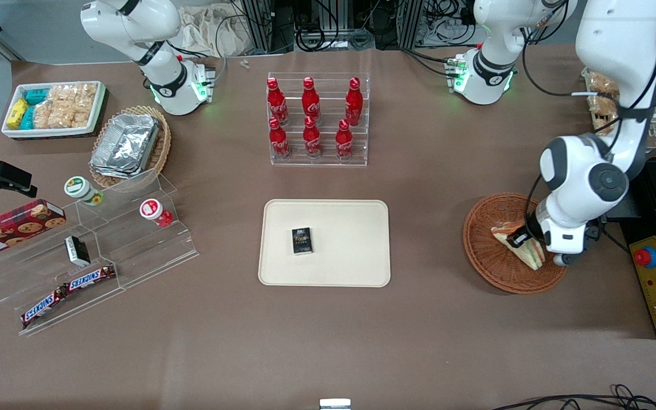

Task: Place sandwich from basket to tray
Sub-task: 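Close the left gripper on the sandwich and lift it, then carry the sandwich with the left gripper over to the cream tray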

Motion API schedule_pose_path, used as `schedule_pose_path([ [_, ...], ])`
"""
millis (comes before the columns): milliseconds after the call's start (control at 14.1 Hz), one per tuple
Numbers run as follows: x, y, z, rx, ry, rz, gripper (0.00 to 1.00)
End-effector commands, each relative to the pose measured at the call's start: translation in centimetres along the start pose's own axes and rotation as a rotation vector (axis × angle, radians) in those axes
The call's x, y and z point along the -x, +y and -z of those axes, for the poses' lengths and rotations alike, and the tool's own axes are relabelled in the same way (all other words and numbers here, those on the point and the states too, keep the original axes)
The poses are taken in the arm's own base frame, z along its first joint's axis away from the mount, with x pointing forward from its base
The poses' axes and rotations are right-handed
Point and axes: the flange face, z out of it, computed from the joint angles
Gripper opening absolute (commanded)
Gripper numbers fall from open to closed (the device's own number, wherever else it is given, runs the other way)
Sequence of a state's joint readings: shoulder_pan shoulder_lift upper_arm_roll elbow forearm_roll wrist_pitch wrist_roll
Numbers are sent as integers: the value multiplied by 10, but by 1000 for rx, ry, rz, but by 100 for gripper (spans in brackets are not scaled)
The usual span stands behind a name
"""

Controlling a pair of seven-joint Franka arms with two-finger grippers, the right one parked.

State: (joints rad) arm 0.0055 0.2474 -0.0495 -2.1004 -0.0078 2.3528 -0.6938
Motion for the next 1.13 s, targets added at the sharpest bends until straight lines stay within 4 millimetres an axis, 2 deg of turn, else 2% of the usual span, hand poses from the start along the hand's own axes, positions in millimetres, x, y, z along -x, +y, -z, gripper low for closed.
schedule_pose_path([
  [0, 15, 16, 76, -25, -26, -79, 0],
  [71, 25, 30, 96, -25, -32, -115, 0],
  [213, 54, 66, 122, -23, -41, -223, 0],
  [354, 86, 99, 136, -21, -60, -394, 0],
  [496, 119, 125, 139, 1, -61, -504, 0],
  [709, 167, 165, 126, 40, -53, -620, 0],
  [850, 192, 191, 107, 79, -50, -672, 0],
  [1063, 214, 214, 73, 98, -60, -724, 0],
])
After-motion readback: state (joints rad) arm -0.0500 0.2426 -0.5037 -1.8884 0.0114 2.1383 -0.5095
